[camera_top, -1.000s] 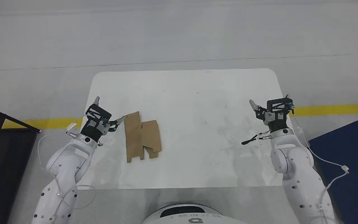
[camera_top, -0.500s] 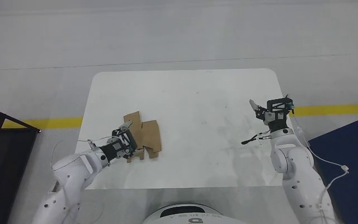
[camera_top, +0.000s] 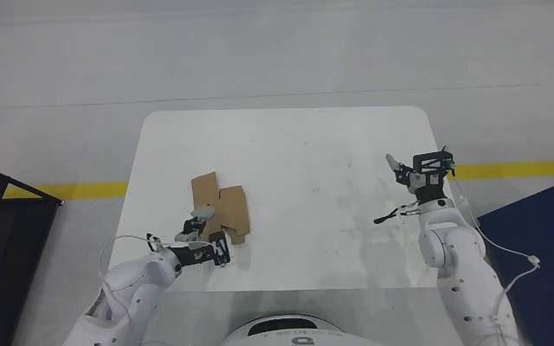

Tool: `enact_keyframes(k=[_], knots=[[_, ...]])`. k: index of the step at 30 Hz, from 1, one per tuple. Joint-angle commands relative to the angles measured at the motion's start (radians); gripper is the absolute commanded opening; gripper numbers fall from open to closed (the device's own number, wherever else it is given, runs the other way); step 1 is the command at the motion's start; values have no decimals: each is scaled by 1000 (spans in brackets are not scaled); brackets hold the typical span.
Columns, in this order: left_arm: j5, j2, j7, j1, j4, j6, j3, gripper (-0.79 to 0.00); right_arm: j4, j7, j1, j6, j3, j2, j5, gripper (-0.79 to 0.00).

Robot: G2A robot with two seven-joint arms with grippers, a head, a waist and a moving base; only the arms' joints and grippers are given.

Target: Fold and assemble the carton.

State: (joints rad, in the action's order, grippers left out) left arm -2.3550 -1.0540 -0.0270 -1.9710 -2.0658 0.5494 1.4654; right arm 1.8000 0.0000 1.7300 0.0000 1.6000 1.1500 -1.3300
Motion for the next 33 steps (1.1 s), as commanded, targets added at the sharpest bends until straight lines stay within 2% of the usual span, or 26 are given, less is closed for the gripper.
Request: enact_keyframes(k=[1, 8, 14, 18, 22, 26, 31, 33], knots=[[-4, -2, 5, 10, 8, -20, -24, 0, 0, 0, 0, 0, 0, 0, 0, 0], [-50, -5, 36, 52, 31, -46, -85, -22, 0, 0, 0, 0, 0, 0, 0, 0], [-66, -10, 74, 81, 48, -74, -132, -194, 0, 0, 0, 0, 0, 0, 0, 0], [-80, -11, 94, 85, 51, -80, -141, -243, 0, 0, 0, 0, 0, 0, 0, 0], [-106, -12, 114, 89, 64, -86, -168, -179, 0, 0, 0, 0, 0, 0, 0, 0], [-134, -13, 138, 93, 62, -104, -180, -163, 0, 0, 0, 0, 0, 0, 0, 0], [-195, -15, 176, 89, 69, -139, -209, -246, 0, 0, 0, 0, 0, 0, 0, 0], [-198, -16, 180, 92, 77, -147, -221, -311, 0, 0, 0, 0, 0, 0, 0, 0]])
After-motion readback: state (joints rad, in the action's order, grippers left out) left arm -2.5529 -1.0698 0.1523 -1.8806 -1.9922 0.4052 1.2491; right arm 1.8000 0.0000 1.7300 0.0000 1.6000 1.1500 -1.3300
